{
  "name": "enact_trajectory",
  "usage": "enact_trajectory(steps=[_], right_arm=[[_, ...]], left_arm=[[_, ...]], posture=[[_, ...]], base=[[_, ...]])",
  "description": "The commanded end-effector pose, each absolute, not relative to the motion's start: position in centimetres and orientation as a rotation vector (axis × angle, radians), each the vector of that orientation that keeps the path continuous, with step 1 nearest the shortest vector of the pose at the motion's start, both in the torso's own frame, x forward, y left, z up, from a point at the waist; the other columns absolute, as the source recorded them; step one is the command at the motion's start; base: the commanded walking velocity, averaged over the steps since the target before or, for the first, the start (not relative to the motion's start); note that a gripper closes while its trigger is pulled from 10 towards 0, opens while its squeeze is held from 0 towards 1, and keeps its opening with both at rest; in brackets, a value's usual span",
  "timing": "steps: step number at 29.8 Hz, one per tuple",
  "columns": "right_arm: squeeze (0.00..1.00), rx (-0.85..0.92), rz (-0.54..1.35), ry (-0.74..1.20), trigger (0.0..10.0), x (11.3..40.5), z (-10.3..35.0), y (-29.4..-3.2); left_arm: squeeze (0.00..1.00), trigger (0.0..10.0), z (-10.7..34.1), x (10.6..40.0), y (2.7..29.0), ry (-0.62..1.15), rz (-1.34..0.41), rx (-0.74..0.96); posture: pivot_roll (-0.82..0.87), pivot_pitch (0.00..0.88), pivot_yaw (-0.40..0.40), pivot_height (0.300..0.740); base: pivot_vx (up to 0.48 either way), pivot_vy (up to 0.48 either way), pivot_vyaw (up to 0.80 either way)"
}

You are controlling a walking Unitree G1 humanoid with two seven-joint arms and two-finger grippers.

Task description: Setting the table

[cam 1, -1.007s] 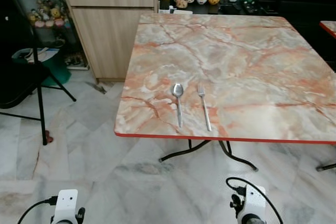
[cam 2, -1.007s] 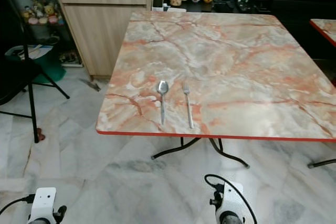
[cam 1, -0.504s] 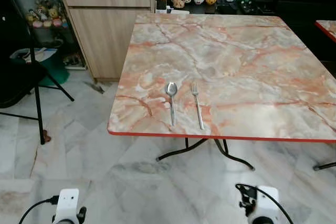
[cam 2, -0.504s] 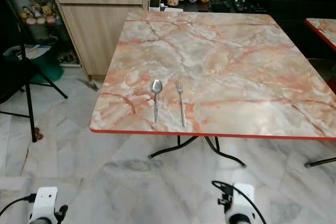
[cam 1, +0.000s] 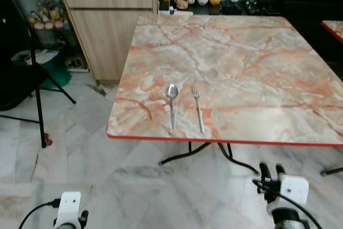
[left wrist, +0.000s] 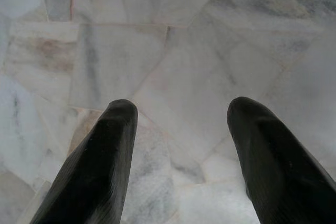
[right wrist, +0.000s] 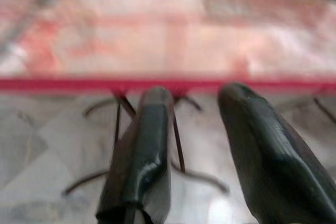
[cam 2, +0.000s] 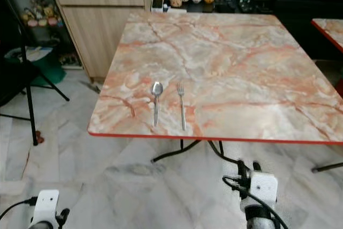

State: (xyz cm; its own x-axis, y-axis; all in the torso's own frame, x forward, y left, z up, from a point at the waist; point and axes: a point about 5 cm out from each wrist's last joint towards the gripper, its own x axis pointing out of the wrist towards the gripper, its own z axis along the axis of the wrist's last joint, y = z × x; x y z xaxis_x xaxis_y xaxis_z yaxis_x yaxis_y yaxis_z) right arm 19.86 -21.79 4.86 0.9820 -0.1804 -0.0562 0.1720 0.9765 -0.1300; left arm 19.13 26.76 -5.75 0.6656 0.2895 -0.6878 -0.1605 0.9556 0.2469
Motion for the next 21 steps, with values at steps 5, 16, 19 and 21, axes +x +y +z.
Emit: enact_trajectory(steps=[5, 16, 19, 21], right_arm=[[0.00, -0.124, -0.202, -0.007, 10.0, 21.8, 7.4, -22.0], [0.00, -0.004, -0.217, -0.006, 10.0, 27.5, 8.6, -21.2], [0.00, 0.009, -0.217, -0.013, 10.0, 28.6, 8.9, -20.9], [0.00, 0.024, -0.210, -0.031, 10.0, 29.1, 9.4, -20.6]], left_arm=[[0.00, 10.0, -5.9, 18.9, 26.7, 0.806, 0.253, 0.179], [0.00, 10.0, -5.8, 19.2, 26.3, 0.791, 0.263, 0.155], [0.00, 10.0, -5.8, 19.2, 26.4, 0.791, 0.265, 0.155], [0.00, 10.0, -5.8, 19.2, 26.4, 0.791, 0.267, 0.155]], posture=[[0.04, 0.027, -0.024, 0.740], [0.04, 0.037, -0.021, 0.740], [0.04, 0.038, -0.019, 0.740], [0.04, 0.039, -0.018, 0.740]], base=[[0.000, 0.000, 0.00], [0.000, 0.000, 0.00], [0.000, 0.000, 0.00], [0.000, 0.000, 0.00]])
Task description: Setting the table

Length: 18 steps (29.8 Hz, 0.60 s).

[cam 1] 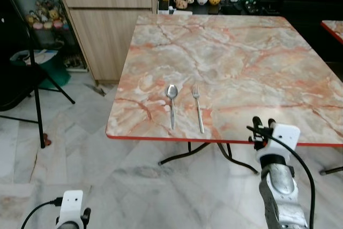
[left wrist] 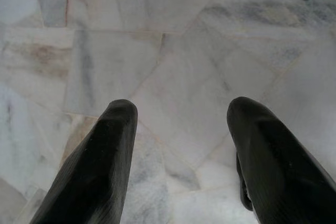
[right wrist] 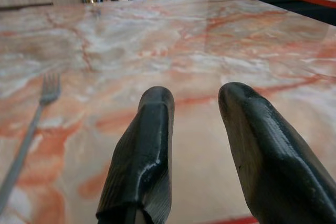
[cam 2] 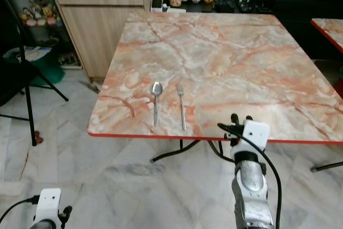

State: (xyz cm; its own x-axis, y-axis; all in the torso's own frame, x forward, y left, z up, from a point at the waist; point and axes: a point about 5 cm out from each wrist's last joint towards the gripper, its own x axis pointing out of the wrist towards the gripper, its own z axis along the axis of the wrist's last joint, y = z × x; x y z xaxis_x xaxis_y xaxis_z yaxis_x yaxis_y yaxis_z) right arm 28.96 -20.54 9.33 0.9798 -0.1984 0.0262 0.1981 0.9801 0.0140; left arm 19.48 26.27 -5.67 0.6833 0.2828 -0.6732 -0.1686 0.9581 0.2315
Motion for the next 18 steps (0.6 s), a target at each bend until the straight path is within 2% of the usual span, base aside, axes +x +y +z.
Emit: enact_trajectory(steps=[1, 9, 12, 18], right_arm=[[0.00, 0.032, -0.206, -0.043, 10.0, 29.44, 9.66, -20.40], [0.00, 0.017, -0.192, -0.044, 10.0, 29.61, 9.44, -20.07], [0.00, 0.020, -0.190, -0.048, 10.0, 29.55, 9.44, -20.14], [0.00, 0.013, -0.205, -0.040, 10.0, 29.50, 9.27, -20.58]], left_arm=[[0.00, 10.0, -5.81, 19.12, 26.49, 0.791, 0.269, 0.156], [0.00, 10.0, -5.87, 19.01, 26.49, 0.793, 0.272, 0.153], [0.00, 10.0, -5.91, 18.98, 26.44, 0.795, 0.269, 0.155], [0.00, 10.0, -5.96, 18.97, 26.32, 0.798, 0.268, 0.156]], posture=[[0.04, 0.040, -0.018, 0.740], [0.04, 0.046, -0.020, 0.740], [0.04, 0.045, -0.018, 0.740], [0.04, 0.039, -0.024, 0.740]], base=[[0.000, 0.000, 0.00], [0.000, 0.000, 0.00], [0.000, 0.271, 0.45], [0.000, 0.274, 0.00]])
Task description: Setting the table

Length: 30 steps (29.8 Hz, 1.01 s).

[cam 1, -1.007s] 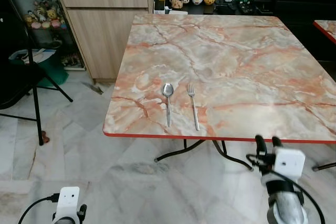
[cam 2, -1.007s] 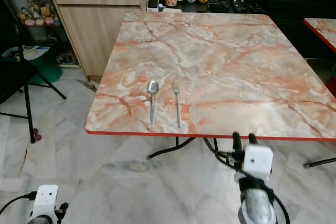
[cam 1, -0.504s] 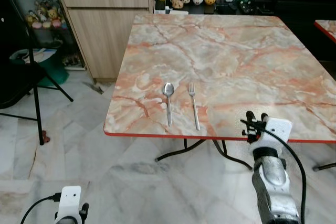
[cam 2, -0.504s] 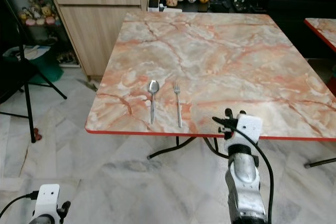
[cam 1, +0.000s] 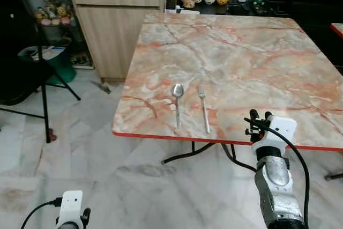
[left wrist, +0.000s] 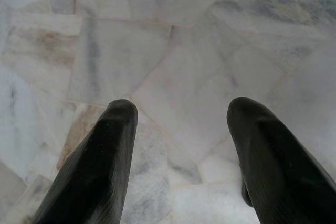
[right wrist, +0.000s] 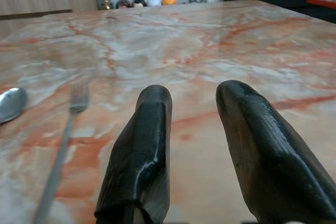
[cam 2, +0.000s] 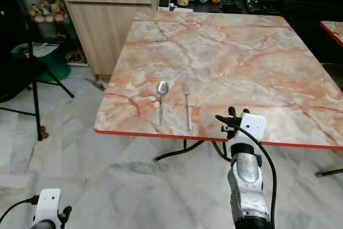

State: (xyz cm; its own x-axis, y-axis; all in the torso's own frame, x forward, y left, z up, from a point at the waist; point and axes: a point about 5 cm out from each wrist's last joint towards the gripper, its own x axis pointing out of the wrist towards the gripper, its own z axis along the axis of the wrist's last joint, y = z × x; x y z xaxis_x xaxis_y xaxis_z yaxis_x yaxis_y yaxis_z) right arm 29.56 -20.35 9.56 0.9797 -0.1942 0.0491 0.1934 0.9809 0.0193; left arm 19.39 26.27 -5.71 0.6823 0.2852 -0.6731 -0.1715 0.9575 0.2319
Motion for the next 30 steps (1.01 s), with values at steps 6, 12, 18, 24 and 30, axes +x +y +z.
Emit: enact_trajectory(steps=[6, 12, 18, 24, 30], right_arm=[[0.00, 0.024, -0.204, -0.040, 10.0, 29.58, 9.24, -20.50], [0.00, 0.029, -0.199, -0.041, 10.0, 29.60, 9.24, -20.36], [0.00, 0.028, -0.198, -0.035, 10.0, 29.57, 9.10, -20.36], [0.00, 0.030, -0.198, -0.040, 10.0, 29.54, 9.15, -20.39], [0.00, 0.034, -0.199, -0.040, 10.0, 29.54, 9.13, -20.38]], left_arm=[[0.00, 10.0, -5.90, 19.05, 26.34, 0.792, 0.271, 0.159], [0.00, 10.0, -5.90, 18.99, 26.48, 0.799, 0.277, 0.153], [0.00, 10.0, -5.85, 18.99, 26.60, 0.795, 0.276, 0.164], [0.00, 10.0, -5.77, 19.05, 26.66, 0.788, 0.271, 0.170], [0.00, 10.0, -5.62, 19.22, 26.66, 0.768, 0.271, 0.162]], posture=[[0.04, 0.040, -0.025, 0.740], [0.04, 0.040, -0.024, 0.740], [0.04, 0.044, -0.021, 0.740], [0.04, 0.044, -0.021, 0.740], [0.04, 0.044, -0.021, 0.740]], base=[[0.000, 0.088, 0.00], [0.000, 0.240, 0.00], [0.000, 0.272, 0.00], [0.000, 0.000, 0.00], [0.000, 0.000, 0.00]])
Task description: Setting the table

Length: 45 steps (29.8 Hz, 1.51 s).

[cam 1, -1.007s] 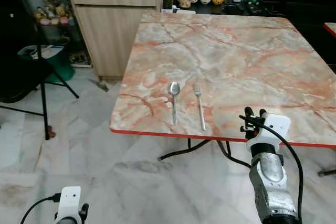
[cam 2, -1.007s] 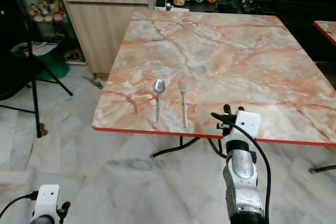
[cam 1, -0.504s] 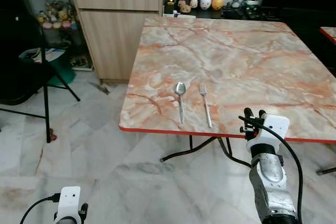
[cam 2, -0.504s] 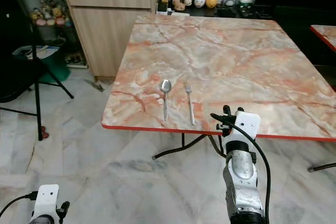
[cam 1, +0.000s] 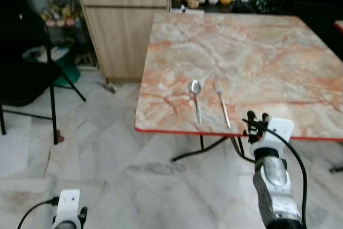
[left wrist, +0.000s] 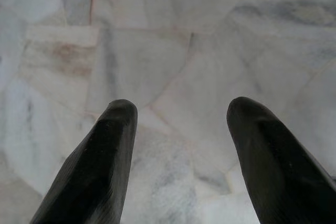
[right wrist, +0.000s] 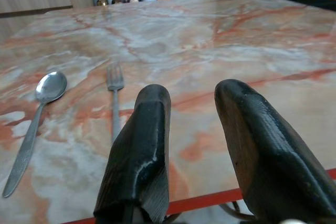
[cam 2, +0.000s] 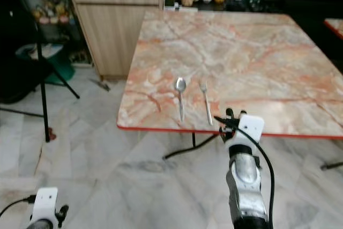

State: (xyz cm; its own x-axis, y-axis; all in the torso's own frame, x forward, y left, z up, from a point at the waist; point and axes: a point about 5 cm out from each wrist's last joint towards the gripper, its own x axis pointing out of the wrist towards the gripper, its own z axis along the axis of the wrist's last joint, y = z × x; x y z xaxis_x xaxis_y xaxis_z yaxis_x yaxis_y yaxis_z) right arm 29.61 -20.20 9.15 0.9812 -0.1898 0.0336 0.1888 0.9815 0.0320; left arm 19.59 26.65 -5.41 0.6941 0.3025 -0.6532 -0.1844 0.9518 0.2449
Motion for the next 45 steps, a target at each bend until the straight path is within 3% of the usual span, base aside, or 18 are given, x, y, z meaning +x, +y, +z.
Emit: enact_trajectory(steps=[1, 7, 26, 37, 38, 45], right_arm=[[0.00, 0.034, -0.199, -0.040, 10.0, 29.55, 9.13, -20.38], [0.00, 0.036, -0.200, -0.044, 10.0, 29.57, 9.16, -20.40], [0.00, 0.043, -0.190, -0.065, 10.0, 29.63, 9.38, -20.17], [0.00, 0.031, -0.205, -0.053, 10.0, 29.57, 9.24, -20.23], [1.00, 0.047, -0.211, -0.042, 10.0, 29.49, 9.08, -20.20], [1.00, 0.070, -0.225, 0.043, 10.0, 29.24, 8.48, -19.76]], left_arm=[[0.00, 10.0, -5.60, 19.25, 26.67, 0.768, 0.271, 0.162], [0.00, 10.0, -5.57, 19.40, 26.60, 0.769, 0.263, 0.162], [0.00, 10.0, -5.51, 19.53, 26.61, 0.771, 0.258, 0.170], [0.00, 10.0, -5.29, 19.82, 26.67, 0.753, 0.263, 0.170], [0.00, 10.0, -5.32, 19.77, 26.66, 0.754, 0.264, 0.169], [0.00, 10.0, -5.44, 19.53, 26.70, 0.761, 0.264, 0.169]], posture=[[0.04, 0.045, -0.021, 0.740], [0.04, 0.044, -0.019, 0.740], [0.04, 0.035, -0.014, 0.740], [0.04, 0.040, -0.018, 0.740], [0.04, 0.040, -0.018, 0.740], [0.04, 0.048, -0.015, 0.740]], base=[[0.000, 0.000, 0.00], [0.000, 0.000, 0.00], [0.293, 0.000, 0.18], [0.000, 0.000, 0.00], [0.000, 0.000, 0.00], [0.000, 0.000, 0.00]])
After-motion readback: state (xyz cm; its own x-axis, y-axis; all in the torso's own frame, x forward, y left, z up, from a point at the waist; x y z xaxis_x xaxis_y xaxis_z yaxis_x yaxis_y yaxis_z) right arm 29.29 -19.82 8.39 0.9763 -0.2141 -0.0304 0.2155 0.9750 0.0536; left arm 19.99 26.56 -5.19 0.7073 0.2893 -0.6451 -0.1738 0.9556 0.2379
